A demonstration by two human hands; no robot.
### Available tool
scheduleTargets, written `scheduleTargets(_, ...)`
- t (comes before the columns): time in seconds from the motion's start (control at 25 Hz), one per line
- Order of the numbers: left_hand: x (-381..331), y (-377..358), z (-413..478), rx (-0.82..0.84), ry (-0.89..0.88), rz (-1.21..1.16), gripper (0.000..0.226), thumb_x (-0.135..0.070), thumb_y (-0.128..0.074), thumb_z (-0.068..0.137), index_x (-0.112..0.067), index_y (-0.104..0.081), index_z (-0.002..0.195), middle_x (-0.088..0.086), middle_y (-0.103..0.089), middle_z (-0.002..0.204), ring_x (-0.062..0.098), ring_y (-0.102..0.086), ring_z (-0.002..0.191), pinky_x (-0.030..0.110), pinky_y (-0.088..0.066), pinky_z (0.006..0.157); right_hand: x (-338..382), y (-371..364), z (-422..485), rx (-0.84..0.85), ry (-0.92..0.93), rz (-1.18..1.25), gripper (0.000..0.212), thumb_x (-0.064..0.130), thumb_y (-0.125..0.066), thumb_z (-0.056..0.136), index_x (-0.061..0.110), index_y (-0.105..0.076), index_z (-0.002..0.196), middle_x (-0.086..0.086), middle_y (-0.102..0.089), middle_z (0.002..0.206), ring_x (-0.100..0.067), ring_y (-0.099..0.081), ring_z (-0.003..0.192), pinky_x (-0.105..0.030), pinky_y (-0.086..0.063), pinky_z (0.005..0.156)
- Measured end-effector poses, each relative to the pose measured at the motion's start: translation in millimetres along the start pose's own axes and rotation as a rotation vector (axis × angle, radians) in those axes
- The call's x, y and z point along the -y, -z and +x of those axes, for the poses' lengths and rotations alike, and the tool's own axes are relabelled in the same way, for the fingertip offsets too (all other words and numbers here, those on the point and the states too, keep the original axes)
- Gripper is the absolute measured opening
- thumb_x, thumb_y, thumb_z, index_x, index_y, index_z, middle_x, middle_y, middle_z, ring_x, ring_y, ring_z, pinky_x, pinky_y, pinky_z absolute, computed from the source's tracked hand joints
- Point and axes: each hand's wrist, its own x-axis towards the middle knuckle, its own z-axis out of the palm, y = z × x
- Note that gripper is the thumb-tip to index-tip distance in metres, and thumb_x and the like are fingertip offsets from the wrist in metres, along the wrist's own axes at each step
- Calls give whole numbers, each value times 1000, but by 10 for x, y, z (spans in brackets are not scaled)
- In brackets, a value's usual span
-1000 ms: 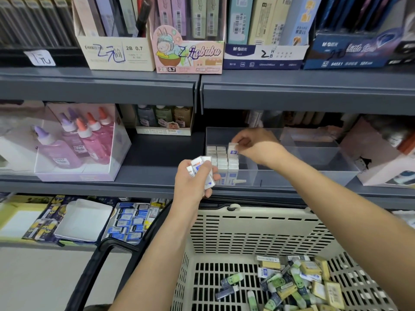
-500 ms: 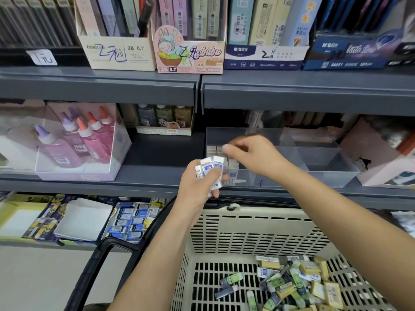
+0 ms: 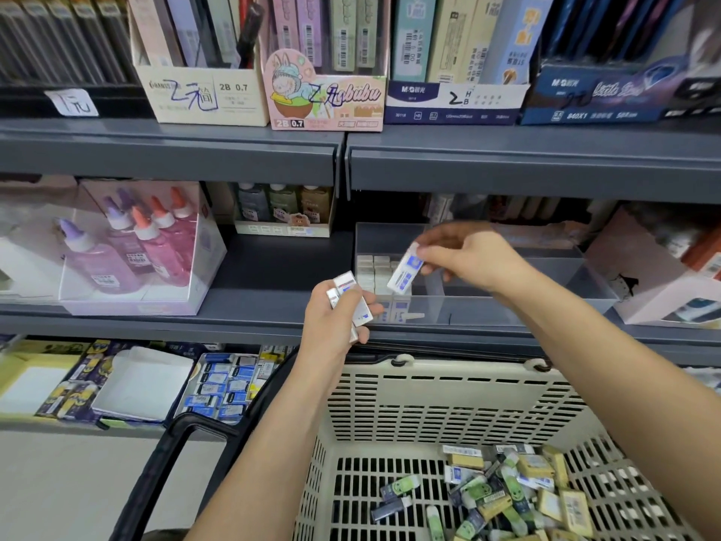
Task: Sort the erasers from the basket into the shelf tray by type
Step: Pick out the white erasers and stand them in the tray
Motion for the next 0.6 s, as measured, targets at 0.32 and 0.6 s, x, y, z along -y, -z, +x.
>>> scheduleTargets(0.32,19,-3,32,-18,-2,55,14,-5,-44,93,-18,-50,97,-3,-68,71,11,-69,65,20,-34,37,-114,13,359,-208,109,-429,17,15,-61,86,19,-65,101,3,-64,89,-15,-59,83,-19,-42,79)
scheduleTargets(0.6,29,-14,42,-9,4,85,19,0,-40,92,-17,-46,96,1,-68,80,11,-69,68,20,-35,38,-187,-233,387,-110,84,-516,11,15,-59,88,18,-61,98,6,-59,88,-12,-56,84,-19,-39,77)
